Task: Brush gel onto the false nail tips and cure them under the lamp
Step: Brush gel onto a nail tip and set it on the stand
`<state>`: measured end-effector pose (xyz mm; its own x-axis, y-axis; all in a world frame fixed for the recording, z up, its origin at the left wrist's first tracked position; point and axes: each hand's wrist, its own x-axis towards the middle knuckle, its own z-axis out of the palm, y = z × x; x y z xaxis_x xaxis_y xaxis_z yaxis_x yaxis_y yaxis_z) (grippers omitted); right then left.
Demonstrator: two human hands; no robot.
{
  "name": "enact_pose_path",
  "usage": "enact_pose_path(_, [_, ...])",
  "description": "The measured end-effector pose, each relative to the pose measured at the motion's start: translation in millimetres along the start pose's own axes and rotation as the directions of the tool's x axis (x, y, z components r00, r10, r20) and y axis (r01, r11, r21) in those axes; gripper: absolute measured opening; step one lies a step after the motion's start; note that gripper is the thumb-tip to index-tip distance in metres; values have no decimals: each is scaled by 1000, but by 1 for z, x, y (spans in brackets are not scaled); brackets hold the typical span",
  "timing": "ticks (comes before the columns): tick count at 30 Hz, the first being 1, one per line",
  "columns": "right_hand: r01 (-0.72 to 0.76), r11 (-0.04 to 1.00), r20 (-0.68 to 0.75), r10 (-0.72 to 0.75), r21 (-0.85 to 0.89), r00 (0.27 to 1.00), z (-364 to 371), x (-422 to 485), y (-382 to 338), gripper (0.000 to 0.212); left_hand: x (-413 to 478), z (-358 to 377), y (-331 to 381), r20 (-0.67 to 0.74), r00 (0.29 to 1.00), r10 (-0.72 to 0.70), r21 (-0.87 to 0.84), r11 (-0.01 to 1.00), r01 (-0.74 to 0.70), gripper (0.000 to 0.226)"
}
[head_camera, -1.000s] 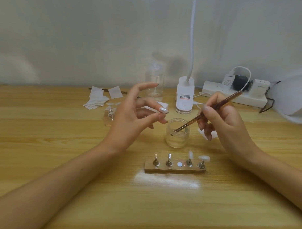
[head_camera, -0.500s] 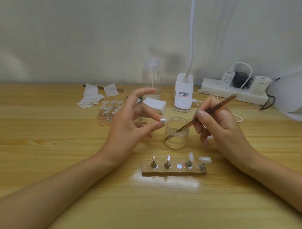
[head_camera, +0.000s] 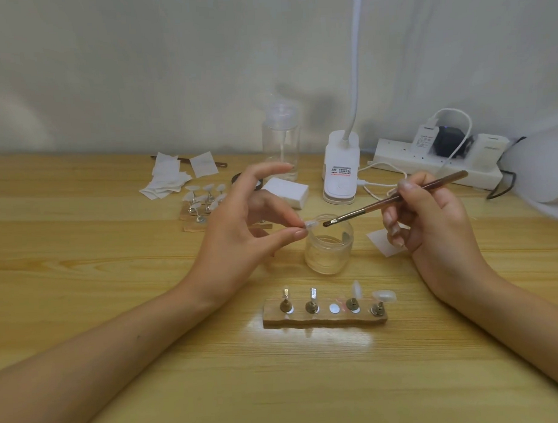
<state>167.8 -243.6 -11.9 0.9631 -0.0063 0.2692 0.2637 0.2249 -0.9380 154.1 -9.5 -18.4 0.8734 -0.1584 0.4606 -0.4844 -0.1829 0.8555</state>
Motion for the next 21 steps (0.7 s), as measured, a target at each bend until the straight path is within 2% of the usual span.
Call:
enact_pose_path(5, [-54, 997, -38, 56, 50, 998, 0, 1, -2, 20, 0, 1, 1, 0, 1000, -19, 11, 1000, 19, 63])
enact_pose_path(8, [-43, 998, 0, 43, 44, 999, 1, 1, -4, 14, 0, 1, 1, 2, 1000, -29, 6, 1000, 29, 62])
enact_pose_path(16, [0, 999, 118, 5, -38, 993, 3, -1, -4, 17, 0, 2, 0, 8, 1000, -22, 9, 1000, 22, 60])
enact_pose_path(21, [-24, 998, 48, 27, -54, 998, 3, 0, -3, 19, 0, 2, 0, 16, 1000, -27, -4, 1000, 27, 58])
